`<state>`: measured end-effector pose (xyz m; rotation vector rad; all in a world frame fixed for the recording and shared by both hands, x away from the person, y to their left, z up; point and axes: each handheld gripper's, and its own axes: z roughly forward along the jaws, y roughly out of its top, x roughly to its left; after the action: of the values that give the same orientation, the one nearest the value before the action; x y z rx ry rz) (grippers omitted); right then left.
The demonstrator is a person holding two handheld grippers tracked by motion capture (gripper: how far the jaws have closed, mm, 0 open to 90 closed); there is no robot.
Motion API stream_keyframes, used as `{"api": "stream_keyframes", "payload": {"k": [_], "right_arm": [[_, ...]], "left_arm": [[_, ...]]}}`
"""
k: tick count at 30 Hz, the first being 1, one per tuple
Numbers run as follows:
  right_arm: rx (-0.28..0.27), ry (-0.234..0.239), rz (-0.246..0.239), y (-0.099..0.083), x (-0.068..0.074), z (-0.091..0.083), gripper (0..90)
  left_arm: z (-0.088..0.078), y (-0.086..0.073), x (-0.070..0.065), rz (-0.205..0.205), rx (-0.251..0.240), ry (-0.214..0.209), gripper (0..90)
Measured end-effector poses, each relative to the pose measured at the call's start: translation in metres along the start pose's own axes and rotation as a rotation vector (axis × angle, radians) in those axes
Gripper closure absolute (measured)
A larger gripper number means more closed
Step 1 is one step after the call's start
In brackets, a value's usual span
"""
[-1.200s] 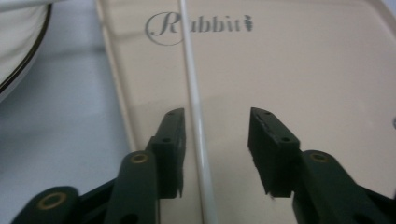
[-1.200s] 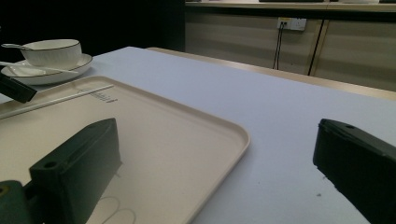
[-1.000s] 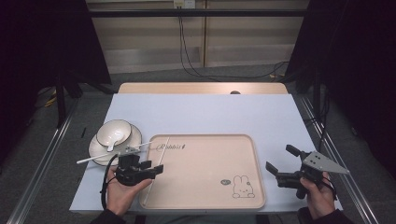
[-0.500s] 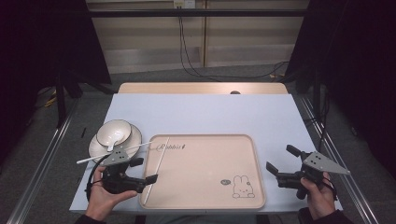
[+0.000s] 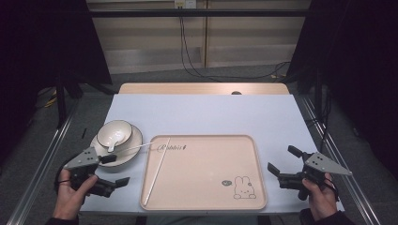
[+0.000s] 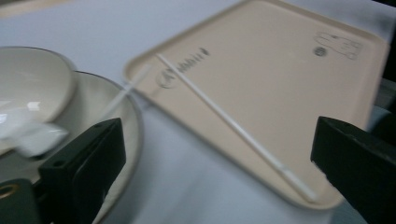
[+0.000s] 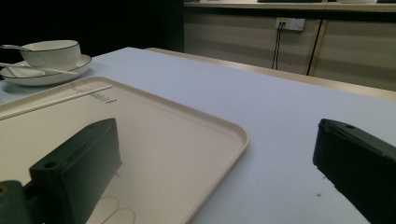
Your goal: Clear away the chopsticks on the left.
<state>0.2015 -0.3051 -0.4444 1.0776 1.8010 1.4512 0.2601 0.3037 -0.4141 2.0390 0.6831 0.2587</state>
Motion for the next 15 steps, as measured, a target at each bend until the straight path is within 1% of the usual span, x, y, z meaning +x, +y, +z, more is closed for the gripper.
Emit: {"api": "stream_keyframes", "payload": {"k": [1, 3, 4, 6, 7, 8, 10, 11, 12, 13, 14, 15], "right_arm": [[0.0, 0.0, 0.0, 0.0, 0.0, 0.0, 0.5], [0.0, -0.001, -0.001, 0.0, 0.0, 0.0, 0.5], [0.0, -0.001, -0.001, 0.0, 0.0, 0.0, 0.5], [0.0, -0.001, -0.001, 0.0, 0.0, 0.0, 0.5], [0.001, -0.001, -0.002, 0.0, 0.0, 0.0, 0.5], [0.001, -0.001, -0.002, 0.0, 0.0, 0.0, 0.5], [0.001, -0.001, -0.001, 0.0, 0.0, 0.0, 0.5], [0.001, -0.002, -0.001, 0.0, 0.0, 0.0, 0.5], [0.001, -0.003, -0.002, 0.0, 0.0, 0.0, 0.5], [0.001, -0.003, -0.002, 0.0, 0.0, 0.0, 0.5], [0.002, -0.001, -0.002, 0.0, 0.0, 0.0, 0.5], [0.002, -0.001, -0.003, 0.0, 0.0, 0.0, 0.5]], "left_arm": [[-0.006, -0.001, 0.006, 0.011, -0.002, -0.002, 2.7], [-0.013, -0.003, 0.014, 0.009, 0.007, -0.012, 3.8], [-0.014, -0.004, 0.017, 0.012, 0.006, -0.01, 3.8], [-0.019, -0.006, 0.026, 0.023, 0.031, 0.005, 4.1], [-0.021, -0.006, 0.031, 0.026, 0.044, -0.007, 5.8], [-0.023, -0.007, 0.035, 0.022, 0.04, -0.01, 5.8], [-0.026, -0.008, 0.043, 0.033, 0.046, 0.027, 6.1], [-0.027, -0.009, 0.049, 0.033, 0.044, 0.014, 7.4], [-0.027, -0.01, 0.053, 0.039, 0.045, 0.015, 8.5], [-0.027, -0.01, 0.055, 0.029, 0.048, 0.01, 8.6], [-0.027, -0.009, 0.058, 0.033, 0.069, 0.009, 8.6], [-0.027, -0.009, 0.062, 0.035, 0.08, -0.016, 8.6]]}}
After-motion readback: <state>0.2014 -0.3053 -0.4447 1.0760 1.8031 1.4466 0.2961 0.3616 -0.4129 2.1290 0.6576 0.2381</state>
